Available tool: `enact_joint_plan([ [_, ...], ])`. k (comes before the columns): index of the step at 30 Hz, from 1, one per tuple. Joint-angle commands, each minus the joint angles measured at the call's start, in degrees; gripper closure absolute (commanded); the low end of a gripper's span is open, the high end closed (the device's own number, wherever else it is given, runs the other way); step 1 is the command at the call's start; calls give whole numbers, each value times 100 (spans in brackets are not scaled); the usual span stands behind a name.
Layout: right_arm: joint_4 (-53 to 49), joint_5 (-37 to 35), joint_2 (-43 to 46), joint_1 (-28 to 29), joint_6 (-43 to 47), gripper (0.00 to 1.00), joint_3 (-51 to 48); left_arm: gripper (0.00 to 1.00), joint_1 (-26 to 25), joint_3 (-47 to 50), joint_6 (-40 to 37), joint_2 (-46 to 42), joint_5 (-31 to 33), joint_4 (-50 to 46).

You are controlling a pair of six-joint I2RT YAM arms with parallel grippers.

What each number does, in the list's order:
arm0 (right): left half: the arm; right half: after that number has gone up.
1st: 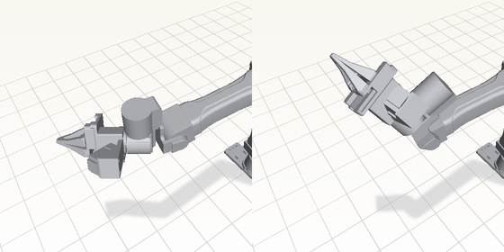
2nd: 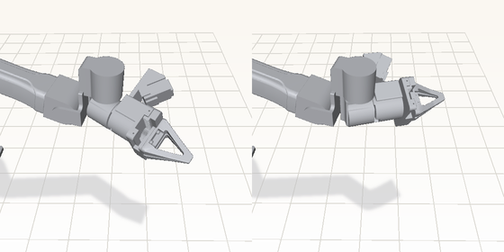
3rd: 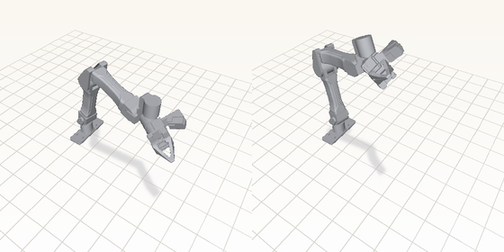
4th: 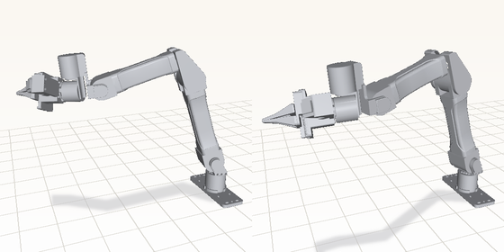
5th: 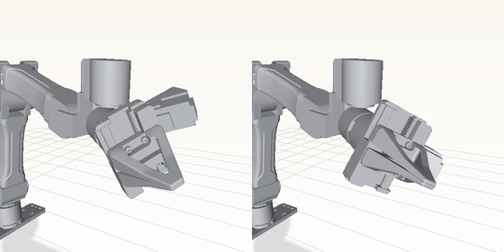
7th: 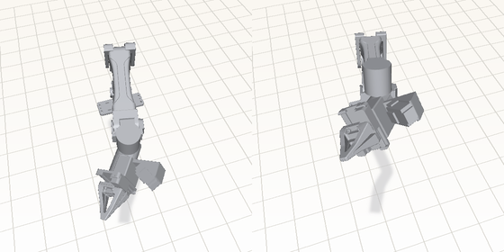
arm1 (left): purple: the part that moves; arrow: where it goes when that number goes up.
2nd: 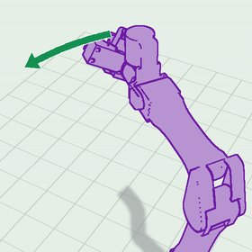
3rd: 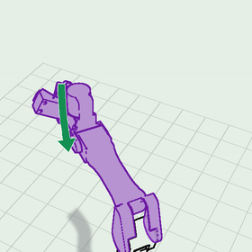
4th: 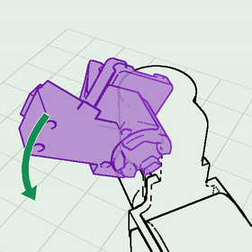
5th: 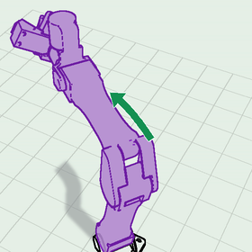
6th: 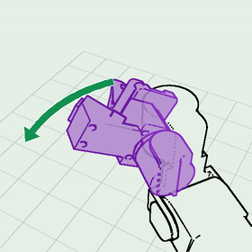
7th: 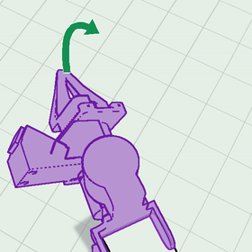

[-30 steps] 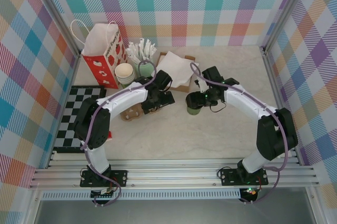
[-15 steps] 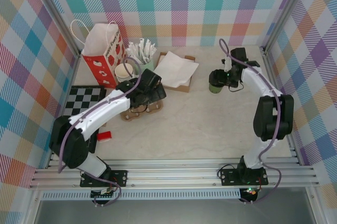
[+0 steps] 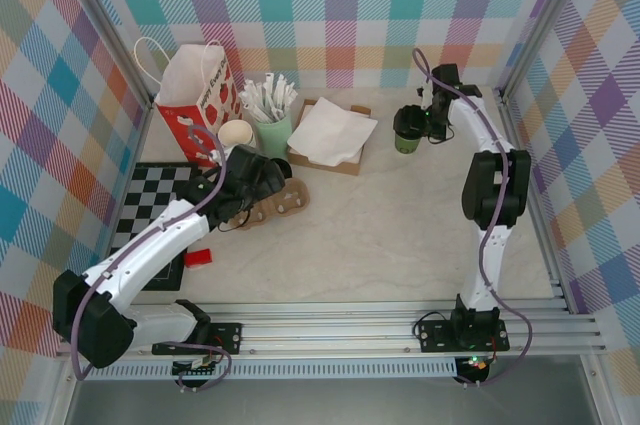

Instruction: Pack the takeout coffee

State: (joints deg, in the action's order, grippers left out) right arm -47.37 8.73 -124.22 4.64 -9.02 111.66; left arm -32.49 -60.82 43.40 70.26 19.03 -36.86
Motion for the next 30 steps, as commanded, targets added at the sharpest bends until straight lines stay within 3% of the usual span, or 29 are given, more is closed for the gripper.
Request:
enact_joint_plan([
  [1,-695,-146,-254,31,-179,15,331,0,122,27,-202,-91,-247,56],
  [8,-955,-135,-297,32,-92,0,750,0,292,-115,-265,103,-970,96],
  [20,-1203,-592,-121,24,-113,0,1182,0,481,-88,-253,-53,-848,-97],
  [25,-907,-815,626,23,-210,0,662,0,803,-193,-90,-133,-772,-353],
  [30,47,-922,2152,37,-752,0,-1013,0,1329,-477,-166,-151,-664,-750],
])
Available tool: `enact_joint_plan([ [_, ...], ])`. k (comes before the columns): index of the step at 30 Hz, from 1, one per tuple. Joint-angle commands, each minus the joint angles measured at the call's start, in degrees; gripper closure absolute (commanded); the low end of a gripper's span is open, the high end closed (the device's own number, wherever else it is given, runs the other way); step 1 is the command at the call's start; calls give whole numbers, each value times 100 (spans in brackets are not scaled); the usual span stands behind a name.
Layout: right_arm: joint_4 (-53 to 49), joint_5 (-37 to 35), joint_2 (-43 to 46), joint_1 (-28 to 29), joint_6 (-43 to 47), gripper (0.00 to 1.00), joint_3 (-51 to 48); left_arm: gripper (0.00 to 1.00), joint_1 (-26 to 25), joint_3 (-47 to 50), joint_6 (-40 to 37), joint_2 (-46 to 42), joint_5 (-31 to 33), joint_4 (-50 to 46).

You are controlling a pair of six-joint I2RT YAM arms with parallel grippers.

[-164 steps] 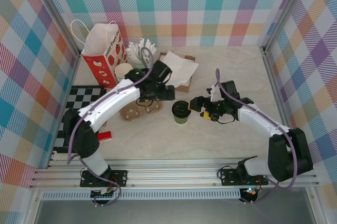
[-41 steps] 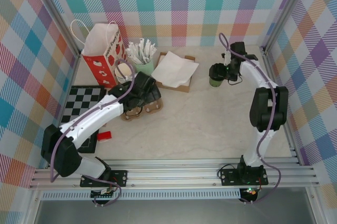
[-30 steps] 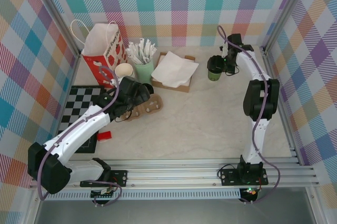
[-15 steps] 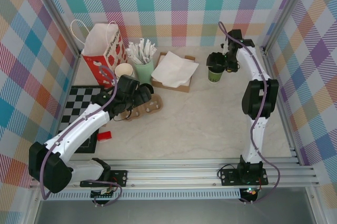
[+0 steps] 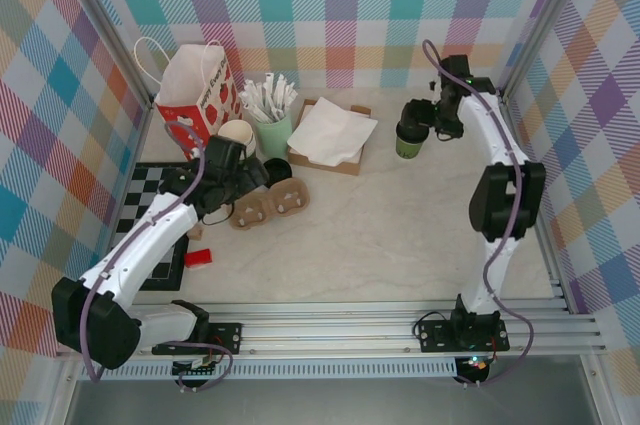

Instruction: Pack the takeout coffee

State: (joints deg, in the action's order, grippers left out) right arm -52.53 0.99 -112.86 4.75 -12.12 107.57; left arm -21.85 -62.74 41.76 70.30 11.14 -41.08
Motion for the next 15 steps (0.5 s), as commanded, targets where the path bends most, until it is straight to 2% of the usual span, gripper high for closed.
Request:
enact_joint_plan([
  [1,794,-238,1373,26,-657,0,-1065,0,356,-321,-55,-167,148,-349],
  [3,1049,-321,1971,25,-853,0,-1776,0,510,-355,-167,-188,205,-355],
  [9,1423,-715,3657,52,-1147,0,-3612,0,710,-234,-956,140,-405,-142],
  [11,1679,-256,4151,42,-1179,0,-4175,0,716,47,-1135,106,-487,-10],
  [15,1577,508,4492,43,-1147,0,-4528,0,769,910,-1164,-134,-622,204],
])
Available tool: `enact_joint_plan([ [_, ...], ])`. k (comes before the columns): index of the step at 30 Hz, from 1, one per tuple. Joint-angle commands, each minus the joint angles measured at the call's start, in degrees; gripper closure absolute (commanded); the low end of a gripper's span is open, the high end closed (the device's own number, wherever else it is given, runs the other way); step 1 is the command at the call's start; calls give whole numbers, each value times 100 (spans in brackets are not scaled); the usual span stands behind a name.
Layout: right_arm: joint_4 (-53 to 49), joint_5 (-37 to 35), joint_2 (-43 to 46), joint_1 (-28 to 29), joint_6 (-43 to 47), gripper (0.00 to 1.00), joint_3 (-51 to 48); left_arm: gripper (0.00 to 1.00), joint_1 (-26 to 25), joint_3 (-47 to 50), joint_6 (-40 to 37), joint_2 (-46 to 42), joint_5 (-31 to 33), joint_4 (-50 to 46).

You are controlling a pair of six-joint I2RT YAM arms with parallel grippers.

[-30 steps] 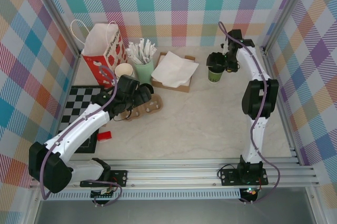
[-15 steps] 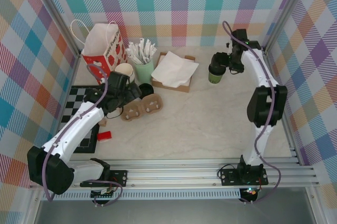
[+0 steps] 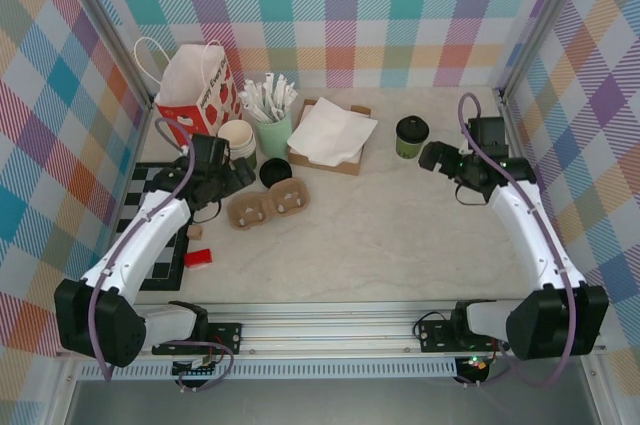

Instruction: Pack the takeout coffee

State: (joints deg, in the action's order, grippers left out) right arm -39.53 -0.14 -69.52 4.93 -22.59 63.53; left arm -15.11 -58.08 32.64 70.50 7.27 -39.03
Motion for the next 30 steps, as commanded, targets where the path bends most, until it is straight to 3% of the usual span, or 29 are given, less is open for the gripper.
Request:
enact_joint_plan([
  [1,245,746,188,30,-133,0,-161,1,94,674,-241,-200,-255,47],
  [6,842,1440,329,80,-246,0,-469,9,123,1327,-301,24,-387,667],
  [9,1026,1561,385,232,-192,0,-483,21,127,1365,-345,446,-567,919],
  [14,1073,1467,478,465,-44,0,-512,62,113,1300,-592,931,-445,1072],
  [21,840,1419,538,577,-84,0,-591,99,-293,1419,-904,750,-507,1046],
  [25,699,1518,536,631,-206,0,-656,99,-831,1353,-878,658,-339,771],
  [30,485,1501,386,928,-557,0,-625,91,-1723,856,299,1076,-189,485],
])
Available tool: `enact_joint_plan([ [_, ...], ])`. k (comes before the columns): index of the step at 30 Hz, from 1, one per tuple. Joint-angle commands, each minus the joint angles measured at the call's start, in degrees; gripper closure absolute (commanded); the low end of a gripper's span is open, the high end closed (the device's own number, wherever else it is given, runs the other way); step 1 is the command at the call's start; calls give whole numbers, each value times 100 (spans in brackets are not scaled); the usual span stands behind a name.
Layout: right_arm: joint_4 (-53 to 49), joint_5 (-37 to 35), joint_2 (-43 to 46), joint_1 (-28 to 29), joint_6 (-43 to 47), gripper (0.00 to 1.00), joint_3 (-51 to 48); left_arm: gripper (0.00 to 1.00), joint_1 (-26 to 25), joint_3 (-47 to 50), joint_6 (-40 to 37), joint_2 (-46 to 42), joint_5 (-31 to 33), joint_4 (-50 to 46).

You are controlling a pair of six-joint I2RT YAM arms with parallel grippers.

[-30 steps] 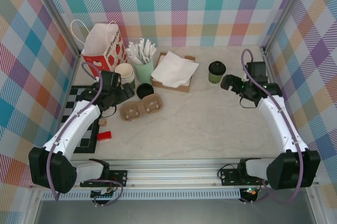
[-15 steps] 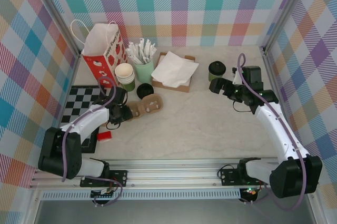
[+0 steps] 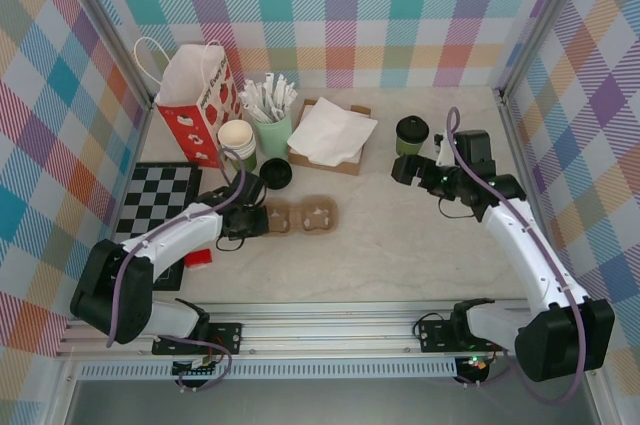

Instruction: Pack the takeout coffee

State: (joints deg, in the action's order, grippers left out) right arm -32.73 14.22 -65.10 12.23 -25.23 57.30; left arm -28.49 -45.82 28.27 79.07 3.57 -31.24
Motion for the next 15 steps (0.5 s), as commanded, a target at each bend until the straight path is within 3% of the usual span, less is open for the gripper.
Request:
enact_joint_plan([
  [1,-306,-133,-115,315,-441,0,37,91,-537,-514,1062,349,247,-352],
  [4,-507,-647,-359,732,-903,0,93,90,-1133,-1079,1775,819,436,-386],
  [9,-268,-921,-741,1281,-1229,0,33,84,-1823,-2282,2057,1909,306,-525],
  [13,-334,-981,-929,1374,-1161,0,47,72,-1955,-2589,2110,2350,25,-504],
  [15,-390,-1041,-943,1387,-1118,0,21,59,-1934,-2493,2126,2200,143,-525],
])
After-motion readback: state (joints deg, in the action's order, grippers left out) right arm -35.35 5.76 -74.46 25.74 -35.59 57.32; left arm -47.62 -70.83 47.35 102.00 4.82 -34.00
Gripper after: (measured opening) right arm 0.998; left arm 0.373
